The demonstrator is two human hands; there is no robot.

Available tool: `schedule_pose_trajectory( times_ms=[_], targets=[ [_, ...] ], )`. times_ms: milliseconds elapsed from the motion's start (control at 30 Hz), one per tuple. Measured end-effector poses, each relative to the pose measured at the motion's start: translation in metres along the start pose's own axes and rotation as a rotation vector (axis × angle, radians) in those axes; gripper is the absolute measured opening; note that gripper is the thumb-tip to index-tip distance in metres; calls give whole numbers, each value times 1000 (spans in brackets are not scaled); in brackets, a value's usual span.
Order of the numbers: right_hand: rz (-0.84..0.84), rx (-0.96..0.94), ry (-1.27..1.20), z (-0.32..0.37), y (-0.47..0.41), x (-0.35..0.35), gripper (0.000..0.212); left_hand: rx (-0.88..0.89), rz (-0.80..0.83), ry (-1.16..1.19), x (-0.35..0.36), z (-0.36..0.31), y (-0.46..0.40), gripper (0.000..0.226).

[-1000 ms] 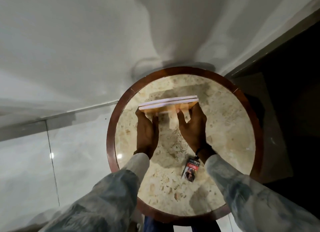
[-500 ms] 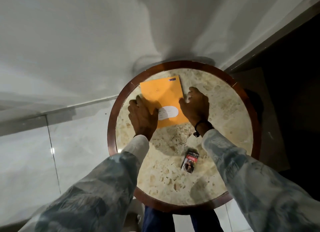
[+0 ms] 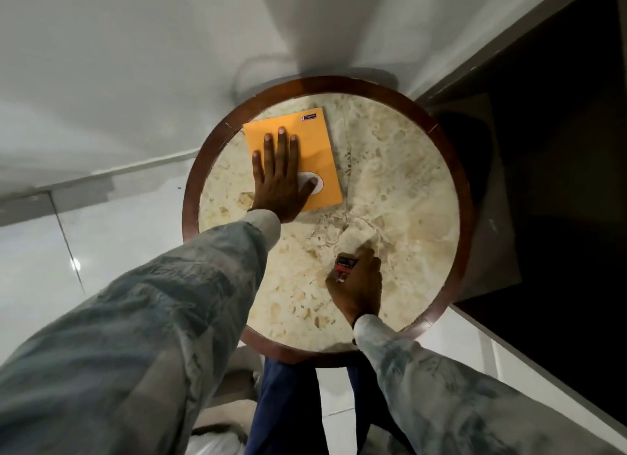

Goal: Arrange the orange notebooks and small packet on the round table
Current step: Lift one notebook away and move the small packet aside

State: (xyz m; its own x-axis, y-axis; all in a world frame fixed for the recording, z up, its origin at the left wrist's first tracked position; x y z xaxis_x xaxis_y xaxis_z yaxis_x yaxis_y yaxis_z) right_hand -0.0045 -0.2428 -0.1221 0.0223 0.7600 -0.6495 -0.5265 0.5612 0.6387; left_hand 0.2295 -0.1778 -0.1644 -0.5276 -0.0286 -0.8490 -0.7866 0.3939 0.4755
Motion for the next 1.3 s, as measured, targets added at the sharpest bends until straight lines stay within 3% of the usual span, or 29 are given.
schedule_pose_trajectory(
  times_ms=[167, 300, 367, 600, 700, 867, 967, 1300],
  targets=[
    [-142, -154, 12, 32, -57, -42, 68, 0, -3, 5, 1, 0, 0, 89],
    [-125, -520, 482, 79, -101, -77, 85, -2, -5, 22, 3, 3, -2, 89],
    [-122, -594, 549, 86, -113, -89, 93, -1, -10, 18, 5, 3, -2, 89],
    [-330, -284, 66, 69, -142, -110, 67, 6, -22, 20, 9, 5, -4, 88],
    [-356, -214, -24, 71, -155, -104, 66, 2, -26, 18, 10, 6, -4, 88],
    [-313, -404, -14, 100, -173, -100, 56, 1, -22, 15, 10, 6, -4, 88],
    [-257, -526, 29, 113, -182, -99, 65, 0, -22, 17, 11, 7, -3, 88],
    [-231, -580, -59, 124, -172, -114, 86, 3, -59, -51, 11, 4, -4, 88]
  ],
)
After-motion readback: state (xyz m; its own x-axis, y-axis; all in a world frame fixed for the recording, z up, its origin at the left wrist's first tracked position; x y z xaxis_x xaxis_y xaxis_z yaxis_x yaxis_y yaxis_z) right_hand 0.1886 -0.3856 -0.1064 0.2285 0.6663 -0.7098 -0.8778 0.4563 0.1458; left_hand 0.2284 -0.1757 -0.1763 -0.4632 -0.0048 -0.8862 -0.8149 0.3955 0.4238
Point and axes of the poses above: each hand's wrist, its own y-axis away from the middle knuckle, its own x-axis out of the palm, z = x × y, the point moved 8 cm from there along -y, towards the middle knuckle, and after that the axes turned 12 degrees about -x, right-handed, at the moved point
